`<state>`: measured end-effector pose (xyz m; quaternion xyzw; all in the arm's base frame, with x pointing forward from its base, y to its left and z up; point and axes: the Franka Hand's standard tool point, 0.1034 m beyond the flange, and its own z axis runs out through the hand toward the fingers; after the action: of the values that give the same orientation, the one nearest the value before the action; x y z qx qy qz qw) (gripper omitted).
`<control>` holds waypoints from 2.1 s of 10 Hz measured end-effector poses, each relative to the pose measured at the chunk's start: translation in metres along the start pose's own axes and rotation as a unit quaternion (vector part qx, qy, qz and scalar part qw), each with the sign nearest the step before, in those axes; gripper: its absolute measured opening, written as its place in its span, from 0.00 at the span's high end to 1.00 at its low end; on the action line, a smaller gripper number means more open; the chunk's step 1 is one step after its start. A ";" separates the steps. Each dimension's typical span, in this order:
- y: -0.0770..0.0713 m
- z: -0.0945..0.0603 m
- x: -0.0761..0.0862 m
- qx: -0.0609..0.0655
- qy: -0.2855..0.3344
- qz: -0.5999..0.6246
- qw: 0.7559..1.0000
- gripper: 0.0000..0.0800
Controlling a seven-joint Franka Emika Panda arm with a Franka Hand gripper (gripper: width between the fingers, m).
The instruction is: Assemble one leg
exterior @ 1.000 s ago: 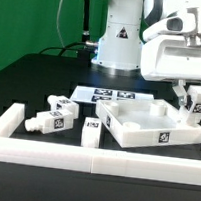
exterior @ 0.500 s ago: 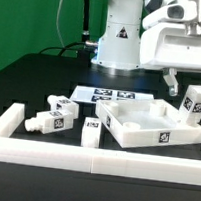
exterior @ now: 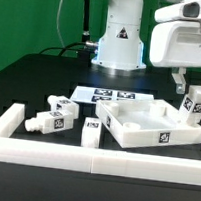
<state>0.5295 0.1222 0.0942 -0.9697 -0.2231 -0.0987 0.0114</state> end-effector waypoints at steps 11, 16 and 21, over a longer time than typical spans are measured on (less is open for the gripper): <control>0.012 0.008 0.000 0.032 -0.159 -0.016 0.987 0.51; 0.011 0.008 -0.001 0.016 -0.161 0.100 0.982 0.64; 0.011 0.008 -0.002 -0.008 -0.125 0.277 0.953 0.64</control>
Offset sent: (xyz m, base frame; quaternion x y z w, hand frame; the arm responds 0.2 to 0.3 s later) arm 0.0112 -0.0128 -0.0012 -0.0142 -0.1791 -0.0363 0.9831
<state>0.5343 0.1124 0.0863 -0.9980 0.0556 0.0283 0.0031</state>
